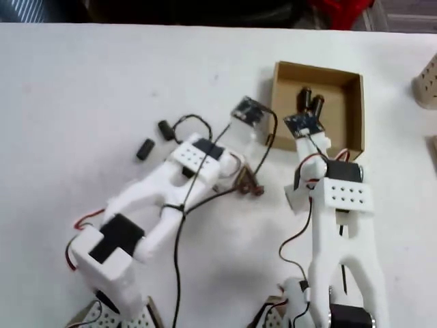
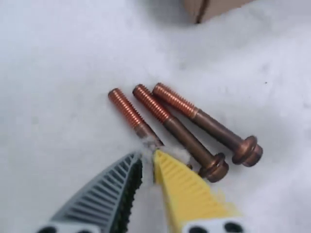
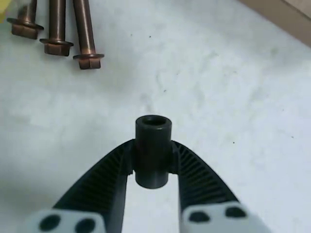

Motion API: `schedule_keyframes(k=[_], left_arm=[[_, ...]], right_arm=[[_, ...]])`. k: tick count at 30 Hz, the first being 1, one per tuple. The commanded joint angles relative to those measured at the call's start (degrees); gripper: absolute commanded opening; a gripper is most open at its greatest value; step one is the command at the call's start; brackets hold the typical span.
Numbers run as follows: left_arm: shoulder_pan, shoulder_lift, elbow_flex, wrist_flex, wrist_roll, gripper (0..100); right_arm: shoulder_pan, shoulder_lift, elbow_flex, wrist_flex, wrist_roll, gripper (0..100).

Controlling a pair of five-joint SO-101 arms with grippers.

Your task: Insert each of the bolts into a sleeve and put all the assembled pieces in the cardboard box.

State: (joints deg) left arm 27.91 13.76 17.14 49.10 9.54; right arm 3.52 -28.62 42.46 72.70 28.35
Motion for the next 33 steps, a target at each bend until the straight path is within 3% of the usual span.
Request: schedule_keyframes(k=[1,9,15,27,33], left_arm=[[-0.13,-0.57,-2.73,2.99,8.53,25],[-1.8,-0.48,-1.76,2.64,8.97,10],[-3.74,5.58,-4.22,1.32,9.14,10],[-5.32,9.36,-17.49,12.84,9.49,11],[-3.82,5.14,-14.42,12.84,16.18,21]], right_arm=[[0.48,-2.42,-0.44,0.48,-0.26,1.7],[0.31,-2.33,-0.44,0.4,-0.26,1.7],[0.22,-2.33,-0.44,0.4,-0.26,1.7],[0.22,-2.33,-0.44,0.4,-0.26,1.7],[0.22,-2.33,-0.44,0.4,-0.26,1.7]])
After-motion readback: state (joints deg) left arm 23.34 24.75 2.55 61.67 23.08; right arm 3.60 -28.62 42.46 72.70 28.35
